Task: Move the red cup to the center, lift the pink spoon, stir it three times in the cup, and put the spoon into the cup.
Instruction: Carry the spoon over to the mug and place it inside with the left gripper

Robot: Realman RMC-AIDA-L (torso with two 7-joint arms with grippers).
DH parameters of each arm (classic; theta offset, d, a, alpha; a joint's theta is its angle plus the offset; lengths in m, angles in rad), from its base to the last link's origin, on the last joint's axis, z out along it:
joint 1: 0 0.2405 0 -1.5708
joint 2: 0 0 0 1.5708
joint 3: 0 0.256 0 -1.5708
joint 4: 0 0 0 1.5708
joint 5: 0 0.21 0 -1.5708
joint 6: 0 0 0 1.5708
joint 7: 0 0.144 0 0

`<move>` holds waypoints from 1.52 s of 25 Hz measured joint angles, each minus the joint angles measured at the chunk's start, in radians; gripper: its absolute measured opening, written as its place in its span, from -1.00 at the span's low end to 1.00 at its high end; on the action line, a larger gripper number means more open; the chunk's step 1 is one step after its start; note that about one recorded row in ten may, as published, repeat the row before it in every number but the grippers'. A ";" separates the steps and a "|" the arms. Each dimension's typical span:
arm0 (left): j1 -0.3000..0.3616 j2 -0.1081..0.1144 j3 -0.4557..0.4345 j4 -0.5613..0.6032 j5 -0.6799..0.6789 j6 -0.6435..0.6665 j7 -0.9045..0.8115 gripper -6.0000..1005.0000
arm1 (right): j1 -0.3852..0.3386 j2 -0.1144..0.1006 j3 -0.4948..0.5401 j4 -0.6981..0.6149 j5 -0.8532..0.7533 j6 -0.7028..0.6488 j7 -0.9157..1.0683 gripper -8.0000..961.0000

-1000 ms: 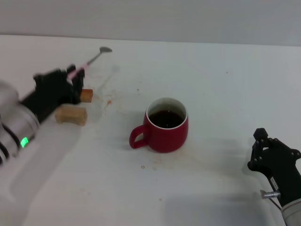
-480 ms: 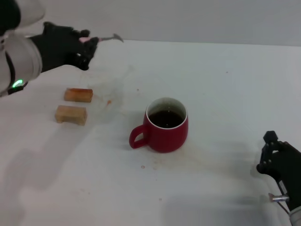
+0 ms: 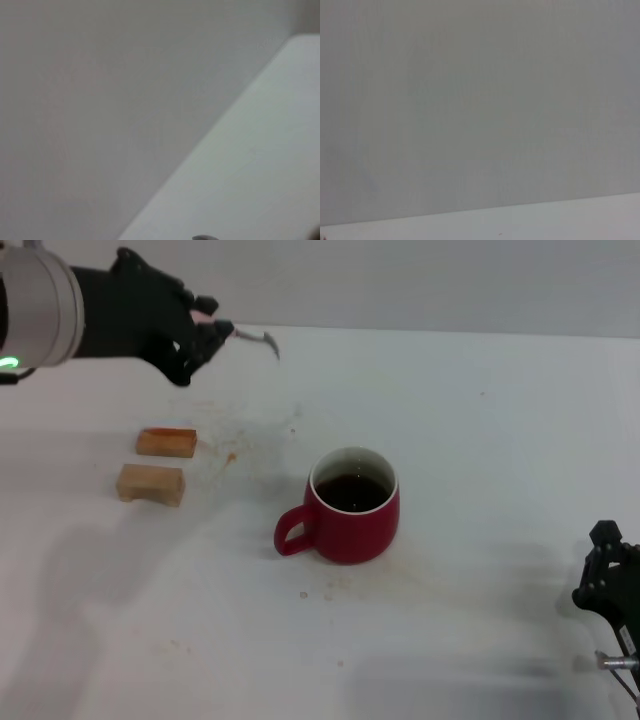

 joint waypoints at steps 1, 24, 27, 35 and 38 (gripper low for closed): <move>-0.012 -0.001 0.003 -0.007 0.011 -0.030 -0.002 -0.65 | -0.001 0.000 0.003 0.000 0.000 0.000 0.000 -0.99; -0.206 -0.003 0.015 -0.031 0.022 -0.289 0.027 -0.65 | -0.015 0.000 0.075 -0.022 0.055 0.011 0.001 -0.99; -0.229 -0.004 0.008 -0.031 0.020 -0.330 0.037 -0.65 | -0.013 0.000 0.076 -0.026 0.064 0.019 0.001 -0.99; -0.265 -0.004 -0.038 -0.032 -0.044 -0.395 0.039 -0.65 | -0.005 0.000 0.099 -0.038 0.076 0.027 0.001 -0.99; -0.262 -0.006 -0.019 -0.031 -0.047 -0.398 0.037 -0.65 | -0.003 0.000 0.100 -0.037 0.076 0.027 0.002 -0.99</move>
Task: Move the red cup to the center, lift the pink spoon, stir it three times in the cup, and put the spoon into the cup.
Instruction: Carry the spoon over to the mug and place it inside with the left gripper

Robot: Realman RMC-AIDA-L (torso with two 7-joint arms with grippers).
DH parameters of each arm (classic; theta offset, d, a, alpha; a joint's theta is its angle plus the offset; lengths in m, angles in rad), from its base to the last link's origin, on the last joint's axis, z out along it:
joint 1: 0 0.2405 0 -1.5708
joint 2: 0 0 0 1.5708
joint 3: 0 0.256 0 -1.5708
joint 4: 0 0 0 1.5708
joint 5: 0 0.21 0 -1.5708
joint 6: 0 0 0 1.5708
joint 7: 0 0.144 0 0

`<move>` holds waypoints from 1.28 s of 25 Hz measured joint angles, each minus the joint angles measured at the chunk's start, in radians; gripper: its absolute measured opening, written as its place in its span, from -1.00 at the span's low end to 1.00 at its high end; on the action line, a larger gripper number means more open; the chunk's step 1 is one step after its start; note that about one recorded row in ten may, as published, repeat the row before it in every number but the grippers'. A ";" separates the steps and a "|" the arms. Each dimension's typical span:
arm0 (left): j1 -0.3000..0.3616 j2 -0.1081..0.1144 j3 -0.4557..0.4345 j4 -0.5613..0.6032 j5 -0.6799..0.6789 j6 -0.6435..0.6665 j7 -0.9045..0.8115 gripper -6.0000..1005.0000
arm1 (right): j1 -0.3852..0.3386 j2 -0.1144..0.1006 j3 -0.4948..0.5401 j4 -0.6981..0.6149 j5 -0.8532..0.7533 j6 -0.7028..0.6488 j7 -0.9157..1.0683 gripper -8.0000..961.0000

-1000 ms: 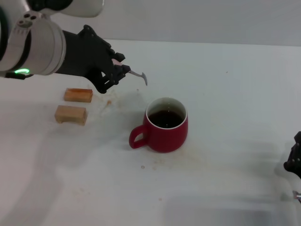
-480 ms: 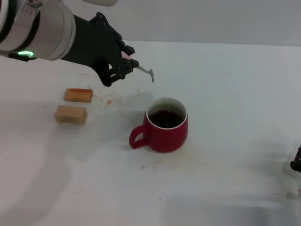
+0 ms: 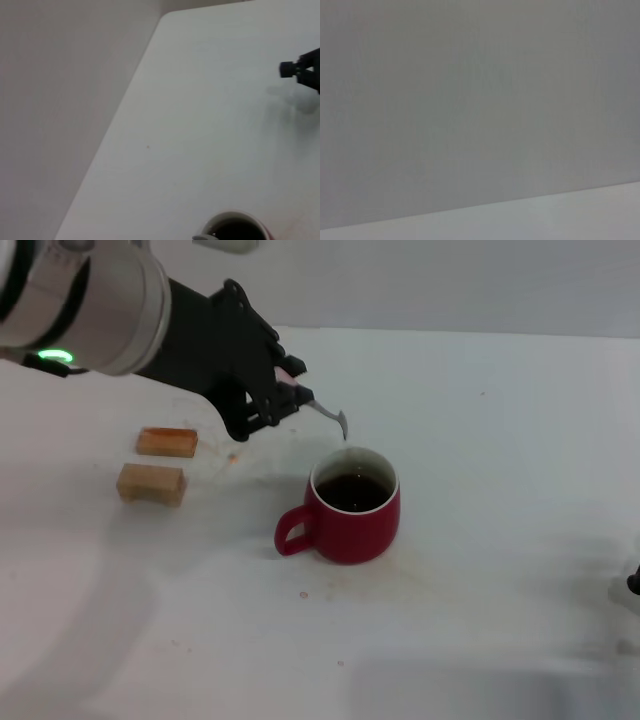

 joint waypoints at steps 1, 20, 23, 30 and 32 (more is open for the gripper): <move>0.000 0.000 0.008 0.000 -0.001 0.000 -0.002 -0.65 | 0.001 0.000 0.000 0.000 0.000 0.000 0.000 -0.99; 0.022 -0.001 0.080 0.125 0.019 0.076 0.017 -0.65 | -0.005 0.000 -0.006 0.004 0.000 -0.011 0.000 -0.98; 0.027 -0.001 0.094 0.149 0.019 0.089 0.022 -0.65 | -0.008 0.000 -0.008 0.005 0.000 -0.012 0.000 -0.98; 0.036 -0.001 0.143 0.209 0.041 0.152 0.024 -0.65 | -0.016 0.000 -0.010 0.007 -0.005 -0.012 0.000 -0.98; 0.035 -0.001 0.154 0.225 0.051 0.170 0.024 -0.65 | -0.017 0.000 -0.010 0.007 -0.006 -0.013 0.000 -0.98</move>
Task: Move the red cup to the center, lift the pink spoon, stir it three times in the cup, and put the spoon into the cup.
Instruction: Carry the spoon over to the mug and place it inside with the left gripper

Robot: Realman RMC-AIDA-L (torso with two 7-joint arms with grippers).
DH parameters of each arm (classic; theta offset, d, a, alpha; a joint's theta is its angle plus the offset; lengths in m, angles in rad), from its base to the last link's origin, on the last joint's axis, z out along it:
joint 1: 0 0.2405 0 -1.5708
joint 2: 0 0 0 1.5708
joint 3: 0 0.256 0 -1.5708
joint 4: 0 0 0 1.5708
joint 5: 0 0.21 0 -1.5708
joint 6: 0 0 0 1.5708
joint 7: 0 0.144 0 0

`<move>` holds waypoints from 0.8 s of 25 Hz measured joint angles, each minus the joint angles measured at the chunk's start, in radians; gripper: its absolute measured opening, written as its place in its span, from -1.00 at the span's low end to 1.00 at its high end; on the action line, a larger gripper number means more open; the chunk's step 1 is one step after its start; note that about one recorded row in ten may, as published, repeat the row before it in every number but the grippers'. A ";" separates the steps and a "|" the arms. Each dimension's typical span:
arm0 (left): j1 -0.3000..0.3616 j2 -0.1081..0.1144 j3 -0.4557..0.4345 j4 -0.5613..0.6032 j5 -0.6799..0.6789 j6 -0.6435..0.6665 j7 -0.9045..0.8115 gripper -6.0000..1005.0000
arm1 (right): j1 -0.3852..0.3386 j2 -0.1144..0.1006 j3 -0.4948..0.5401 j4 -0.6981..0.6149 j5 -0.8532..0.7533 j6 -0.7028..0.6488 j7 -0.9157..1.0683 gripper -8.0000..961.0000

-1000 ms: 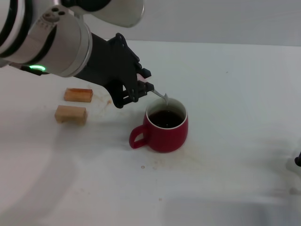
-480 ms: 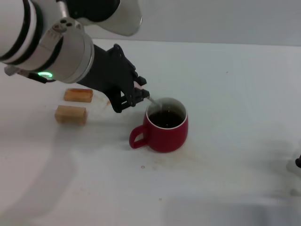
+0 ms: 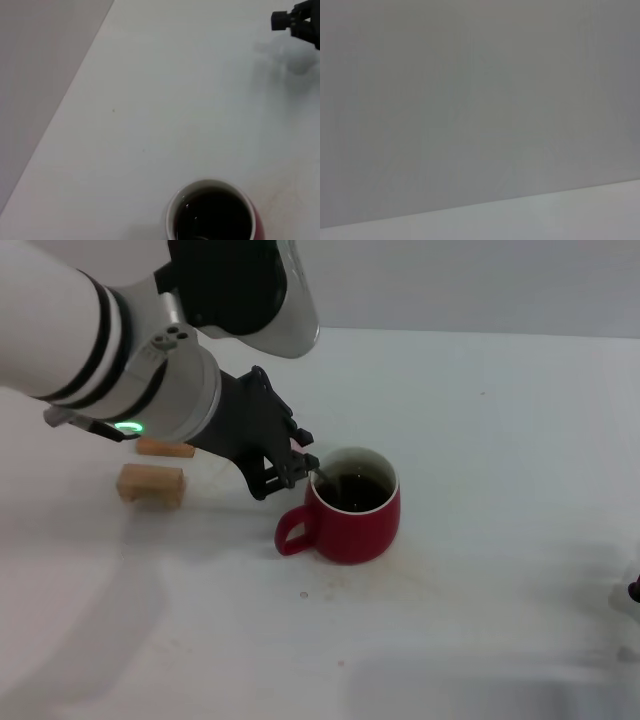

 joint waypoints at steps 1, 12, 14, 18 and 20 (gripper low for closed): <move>-0.003 0.000 0.007 0.013 0.003 0.013 0.000 -0.65 | 0.000 0.000 0.000 0.000 -0.001 0.000 0.000 -0.98; -0.041 -0.003 0.072 0.122 0.007 0.131 0.001 -0.65 | -0.006 0.000 -0.002 -0.006 -0.002 -0.001 0.000 -0.98; -0.051 -0.005 0.094 0.140 0.005 0.147 0.000 -0.65 | -0.005 0.000 -0.002 -0.006 -0.002 -0.001 0.000 -0.98; -0.060 -0.008 0.139 0.159 -0.001 0.171 -0.009 -0.65 | -0.005 0.000 -0.003 -0.009 -0.003 -0.001 0.000 -0.98; -0.060 -0.008 0.148 0.154 -0.001 0.173 -0.013 -0.65 | -0.005 0.000 -0.005 -0.012 -0.003 -0.001 0.000 -0.98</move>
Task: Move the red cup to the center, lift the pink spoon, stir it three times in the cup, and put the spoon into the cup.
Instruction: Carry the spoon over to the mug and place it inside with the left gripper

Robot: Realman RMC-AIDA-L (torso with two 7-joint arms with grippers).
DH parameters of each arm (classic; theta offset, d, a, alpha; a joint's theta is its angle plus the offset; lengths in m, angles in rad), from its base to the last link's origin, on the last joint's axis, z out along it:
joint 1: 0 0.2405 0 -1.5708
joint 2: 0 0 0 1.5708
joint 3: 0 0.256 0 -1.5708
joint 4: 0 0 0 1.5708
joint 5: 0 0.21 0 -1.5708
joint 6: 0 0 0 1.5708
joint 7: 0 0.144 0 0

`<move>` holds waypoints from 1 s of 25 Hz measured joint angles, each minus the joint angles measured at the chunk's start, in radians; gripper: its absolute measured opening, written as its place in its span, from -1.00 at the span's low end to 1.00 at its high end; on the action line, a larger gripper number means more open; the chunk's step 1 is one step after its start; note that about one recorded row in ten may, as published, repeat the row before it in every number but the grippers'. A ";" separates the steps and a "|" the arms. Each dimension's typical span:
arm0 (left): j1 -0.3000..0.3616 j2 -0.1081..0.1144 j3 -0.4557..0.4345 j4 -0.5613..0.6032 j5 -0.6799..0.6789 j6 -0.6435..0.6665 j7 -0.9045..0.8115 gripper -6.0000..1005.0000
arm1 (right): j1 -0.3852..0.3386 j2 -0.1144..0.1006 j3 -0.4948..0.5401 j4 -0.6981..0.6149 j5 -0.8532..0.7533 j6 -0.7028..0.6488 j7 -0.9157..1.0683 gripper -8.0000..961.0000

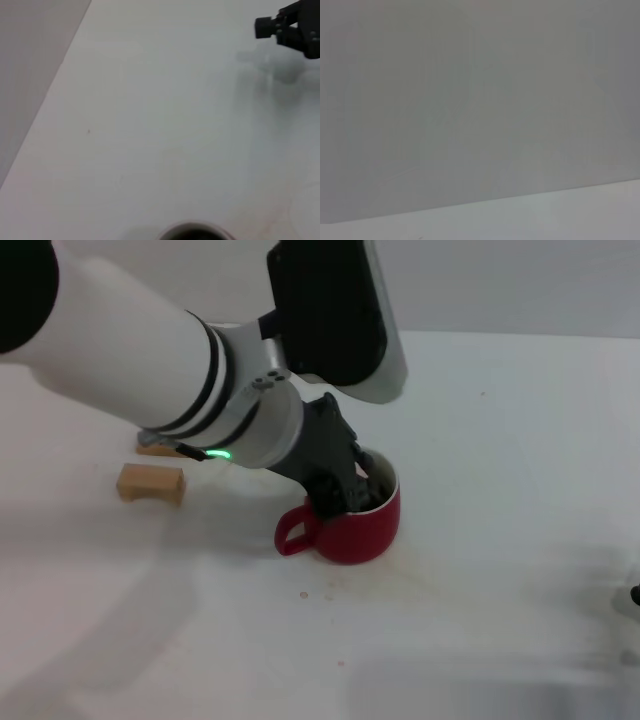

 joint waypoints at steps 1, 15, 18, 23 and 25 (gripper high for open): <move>0.007 0.000 0.021 -0.025 0.001 -0.001 -0.018 -0.65 | 0.000 0.000 -0.002 -0.002 0.000 0.000 0.000 -0.98; 0.113 0.005 0.021 -0.120 0.104 -0.029 -0.051 -0.65 | 0.005 0.000 -0.023 -0.005 0.000 0.000 0.000 -0.98; 0.106 0.005 0.020 -0.103 0.117 0.001 -0.052 -0.65 | 0.003 0.000 -0.024 -0.001 0.000 0.000 0.000 -0.98; 0.075 0.002 0.030 -0.073 0.117 0.032 -0.052 -0.65 | -0.007 0.000 -0.026 0.000 0.000 -0.005 0.000 -0.99; 0.068 0.000 0.045 -0.068 0.108 0.046 -0.052 -0.65 | -0.009 0.000 -0.028 0.001 0.000 -0.010 0.000 -0.99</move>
